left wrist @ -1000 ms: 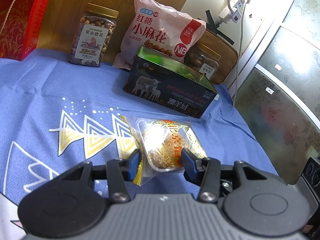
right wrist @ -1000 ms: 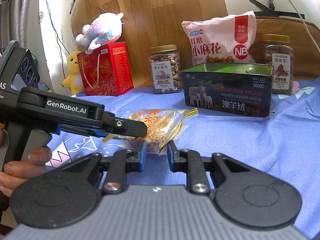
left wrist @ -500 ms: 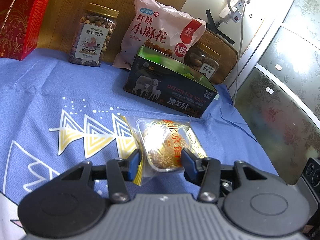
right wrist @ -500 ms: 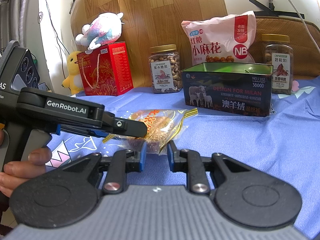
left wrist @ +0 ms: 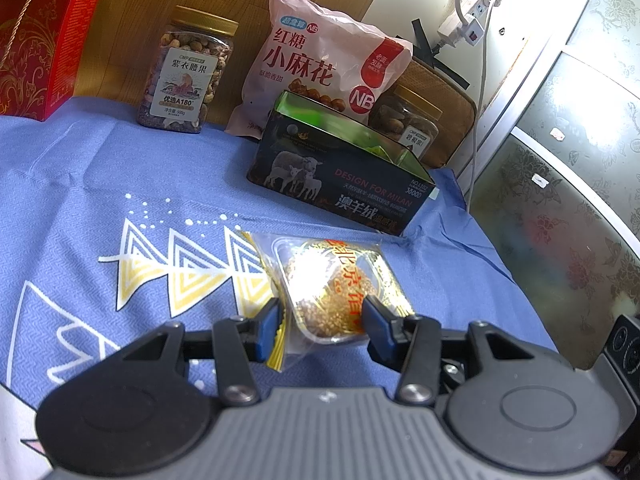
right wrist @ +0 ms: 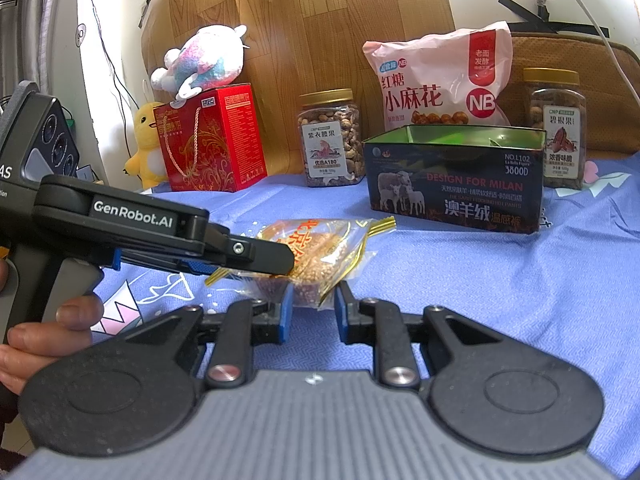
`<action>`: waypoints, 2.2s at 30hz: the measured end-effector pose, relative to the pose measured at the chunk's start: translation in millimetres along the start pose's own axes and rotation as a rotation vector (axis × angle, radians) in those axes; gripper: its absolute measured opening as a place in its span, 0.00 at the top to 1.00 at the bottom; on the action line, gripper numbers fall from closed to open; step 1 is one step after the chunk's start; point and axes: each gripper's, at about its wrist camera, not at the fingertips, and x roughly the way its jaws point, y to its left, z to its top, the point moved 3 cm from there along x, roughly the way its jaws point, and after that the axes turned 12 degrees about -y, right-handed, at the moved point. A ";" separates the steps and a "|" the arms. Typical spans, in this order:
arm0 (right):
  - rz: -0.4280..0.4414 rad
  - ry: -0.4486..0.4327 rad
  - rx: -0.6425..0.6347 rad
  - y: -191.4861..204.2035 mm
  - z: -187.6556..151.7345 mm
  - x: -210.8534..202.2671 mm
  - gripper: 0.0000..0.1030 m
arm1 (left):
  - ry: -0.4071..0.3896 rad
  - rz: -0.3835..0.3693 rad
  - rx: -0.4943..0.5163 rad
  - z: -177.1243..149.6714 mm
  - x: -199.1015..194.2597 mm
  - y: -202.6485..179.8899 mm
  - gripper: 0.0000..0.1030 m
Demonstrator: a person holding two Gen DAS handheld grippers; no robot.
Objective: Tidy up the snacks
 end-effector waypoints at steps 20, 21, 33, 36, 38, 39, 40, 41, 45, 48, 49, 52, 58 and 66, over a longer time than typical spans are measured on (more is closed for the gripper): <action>0.001 -0.001 0.000 -0.6 -0.1 -0.3 0.76 | -0.001 0.001 0.000 -0.2 0.3 -0.7 0.57; 0.001 -0.001 0.000 -0.7 -0.1 -0.2 0.76 | -0.001 0.001 0.001 -0.3 0.4 -0.7 0.57; -0.019 -0.033 -0.006 -1.3 8.6 -0.4 0.76 | -0.019 -0.009 0.029 10.2 0.9 -7.4 0.57; -0.024 -0.048 -0.011 -2.2 11.6 0.2 0.76 | -0.028 -0.013 0.038 14.6 2.0 -10.1 0.57; -0.027 -0.054 -0.016 -3.3 13.5 1.1 0.76 | -0.032 -0.015 0.043 17.0 3.2 -11.8 0.57; -0.028 -0.057 -0.019 -3.9 14.5 1.5 0.76 | -0.034 -0.016 0.045 18.4 4.0 -12.8 0.57; -0.030 -0.060 -0.021 -4.8 15.7 1.9 0.76 | -0.035 -0.017 0.047 20.1 5.0 -13.5 0.57; -0.032 -0.064 -0.022 -5.6 17.2 2.6 0.76 | -0.037 -0.018 0.049 21.5 6.0 -14.4 0.57; -0.041 -0.083 -0.031 -10.3 23.3 4.1 0.76 | -0.047 -0.025 0.064 29.7 11.3 -19.4 0.57; -0.050 -0.101 -0.042 -14.9 30.3 6.5 0.76 | -0.058 -0.032 0.084 39.2 17.6 -24.3 0.57; -0.055 -0.109 -0.048 -16.6 33.1 7.3 0.76 | -0.062 -0.036 0.090 43.0 20.5 -26.5 0.57; -0.071 -0.132 -0.061 -24.2 43.1 12.2 0.76 | -0.074 -0.046 0.115 56.4 30.2 -33.6 0.57; -0.106 -0.171 -0.090 -49.5 65.2 30.6 0.76 | -0.097 -0.057 0.174 87.5 62.2 -48.3 0.57; -0.166 -0.158 -0.101 -99.2 86.8 78.2 0.75 | -0.079 -0.052 0.208 124.5 134.1 -51.8 0.57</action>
